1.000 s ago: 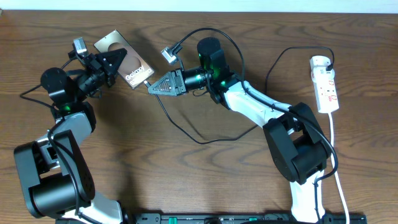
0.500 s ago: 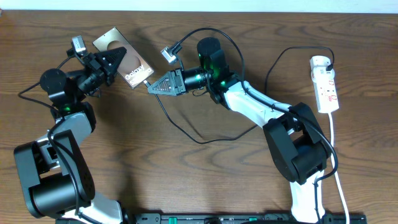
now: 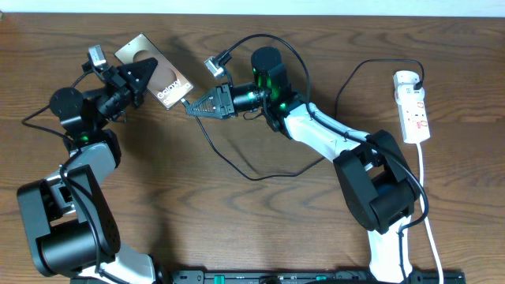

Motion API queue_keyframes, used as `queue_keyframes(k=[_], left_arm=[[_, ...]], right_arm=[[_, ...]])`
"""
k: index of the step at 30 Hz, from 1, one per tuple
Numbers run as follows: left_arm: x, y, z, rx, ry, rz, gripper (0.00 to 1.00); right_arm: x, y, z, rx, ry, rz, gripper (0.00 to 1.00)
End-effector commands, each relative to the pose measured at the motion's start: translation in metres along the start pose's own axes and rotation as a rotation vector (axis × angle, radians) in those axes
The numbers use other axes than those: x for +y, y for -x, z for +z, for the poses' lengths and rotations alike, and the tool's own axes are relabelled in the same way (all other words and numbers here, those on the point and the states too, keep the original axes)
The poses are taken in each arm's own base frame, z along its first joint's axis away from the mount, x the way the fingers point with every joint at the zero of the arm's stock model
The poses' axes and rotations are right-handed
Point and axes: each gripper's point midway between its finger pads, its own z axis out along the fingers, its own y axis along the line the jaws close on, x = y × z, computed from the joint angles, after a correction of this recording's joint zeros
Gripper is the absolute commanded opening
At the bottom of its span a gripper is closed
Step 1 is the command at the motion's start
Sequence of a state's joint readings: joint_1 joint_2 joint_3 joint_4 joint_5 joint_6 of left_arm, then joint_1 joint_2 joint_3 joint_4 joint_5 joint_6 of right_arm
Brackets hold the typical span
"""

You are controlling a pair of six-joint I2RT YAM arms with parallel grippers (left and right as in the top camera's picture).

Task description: Plug charger to phone and switch on socket

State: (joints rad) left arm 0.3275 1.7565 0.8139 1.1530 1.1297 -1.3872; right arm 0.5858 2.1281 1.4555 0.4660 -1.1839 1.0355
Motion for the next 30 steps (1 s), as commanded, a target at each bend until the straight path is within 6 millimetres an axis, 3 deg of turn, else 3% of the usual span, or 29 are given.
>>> queue_keyframes(k=[1,30], left_arm=[[-0.011,-0.018,0.002,0.105,-0.028,0.041,0.07],[-0.012,-0.031,0.001,0.177,-0.037,0.059,0.07]], right_arm=[[-0.007,0.026,-0.003,-0.128,-0.058,0.002,0.01],[-0.013,0.035,-0.005,-0.187,-0.09,0.038,0.01]])
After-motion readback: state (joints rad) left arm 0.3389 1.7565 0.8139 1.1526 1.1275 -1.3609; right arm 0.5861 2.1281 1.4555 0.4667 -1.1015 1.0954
